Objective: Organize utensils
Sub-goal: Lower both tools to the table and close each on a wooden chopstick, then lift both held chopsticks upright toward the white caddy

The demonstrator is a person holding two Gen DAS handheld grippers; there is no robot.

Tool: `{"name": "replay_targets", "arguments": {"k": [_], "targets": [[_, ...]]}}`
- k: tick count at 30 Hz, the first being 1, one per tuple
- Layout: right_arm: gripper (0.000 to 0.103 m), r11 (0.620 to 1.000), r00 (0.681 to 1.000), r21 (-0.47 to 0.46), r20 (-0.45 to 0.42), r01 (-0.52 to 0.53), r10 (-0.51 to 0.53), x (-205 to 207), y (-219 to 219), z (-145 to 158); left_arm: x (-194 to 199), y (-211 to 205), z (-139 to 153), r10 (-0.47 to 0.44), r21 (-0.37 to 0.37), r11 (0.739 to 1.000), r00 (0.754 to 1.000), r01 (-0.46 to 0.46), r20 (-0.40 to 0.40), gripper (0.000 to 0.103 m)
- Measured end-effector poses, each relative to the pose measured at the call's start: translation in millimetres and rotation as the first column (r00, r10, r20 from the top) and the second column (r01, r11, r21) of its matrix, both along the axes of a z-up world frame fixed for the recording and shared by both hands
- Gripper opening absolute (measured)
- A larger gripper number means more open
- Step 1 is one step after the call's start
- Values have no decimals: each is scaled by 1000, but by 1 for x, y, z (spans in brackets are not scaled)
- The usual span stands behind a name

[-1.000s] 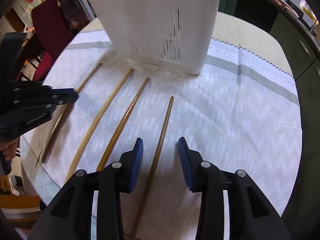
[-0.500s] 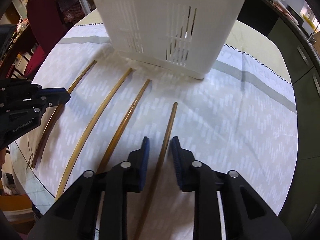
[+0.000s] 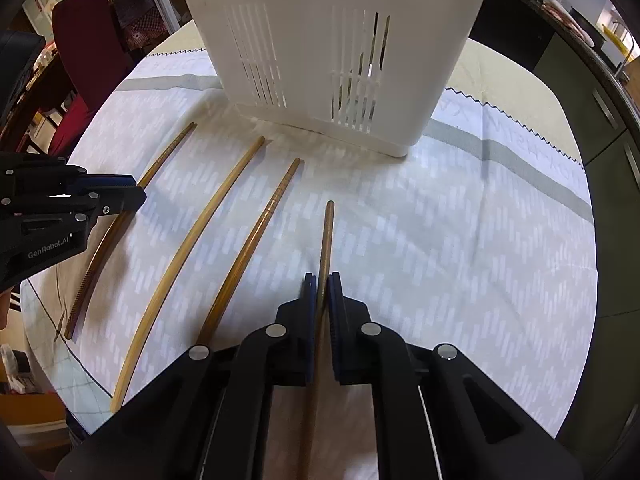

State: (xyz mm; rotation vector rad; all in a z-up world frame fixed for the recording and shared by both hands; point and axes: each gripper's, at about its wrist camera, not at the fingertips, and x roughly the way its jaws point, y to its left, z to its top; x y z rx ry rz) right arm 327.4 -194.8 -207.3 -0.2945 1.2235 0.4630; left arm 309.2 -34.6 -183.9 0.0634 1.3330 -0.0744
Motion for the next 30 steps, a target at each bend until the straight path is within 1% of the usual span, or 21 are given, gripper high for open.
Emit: {"name": "replay_targets", "arguments": {"k": [1, 5, 9, 10, 11, 13, 19, 21, 26, 28, 30], "targets": [[7, 1000, 1000, -4, -8, 2, -2, -1, 0, 0, -1, -2, 0, -9, 6, 1000, 1000, 9, -5, 12], [7, 1000, 1000, -17, 4, -10, 10, -5, -1, -1, -4, -3, -1, -23, 7, 1000, 1000, 23, -6, 12], [6, 1000, 1000, 1, 4, -1, 1, -7, -4, -2, -5, -3, 0, -26, 11, 1000, 1000, 26, -3, 12], [6, 1000, 1000, 12, 0, 4, -4, -7, -8, -1, -5, -2, 0, -26, 8, 1000, 1000, 26, 2, 11], [6, 999, 1000, 30, -4, 14, -14, -6, -10, 0, -5, -4, 0, -26, 3, 1000, 1000, 26, 6, 7], [6, 998, 1000, 56, 3, 22, -22, -7, -15, 5, -7, -4, 0, -22, -3, 1000, 1000, 22, 16, 7], [6, 990, 998, 141, 49, 26, -33, -16, -31, 36, -12, 4, 2, -9, -25, 1000, 999, 10, 47, 7], [6, 985, 997, 168, 66, 28, -39, -19, -38, 46, -15, 7, 6, -9, -44, 999, 998, 12, 62, 7], [6, 970, 992, 242, 114, 28, -57, -34, -54, 76, -26, 10, 26, -5, -57, 998, 992, 12, 123, 7], [6, 965, 990, 262, 130, 24, -60, -38, -58, 86, -32, 12, 37, -7, -72, 997, 989, 18, 148, 7], [6, 961, 987, 275, 147, 21, -64, -42, -64, 94, -39, 13, 47, -11, -70, 997, 984, 24, 175, 7]]}}
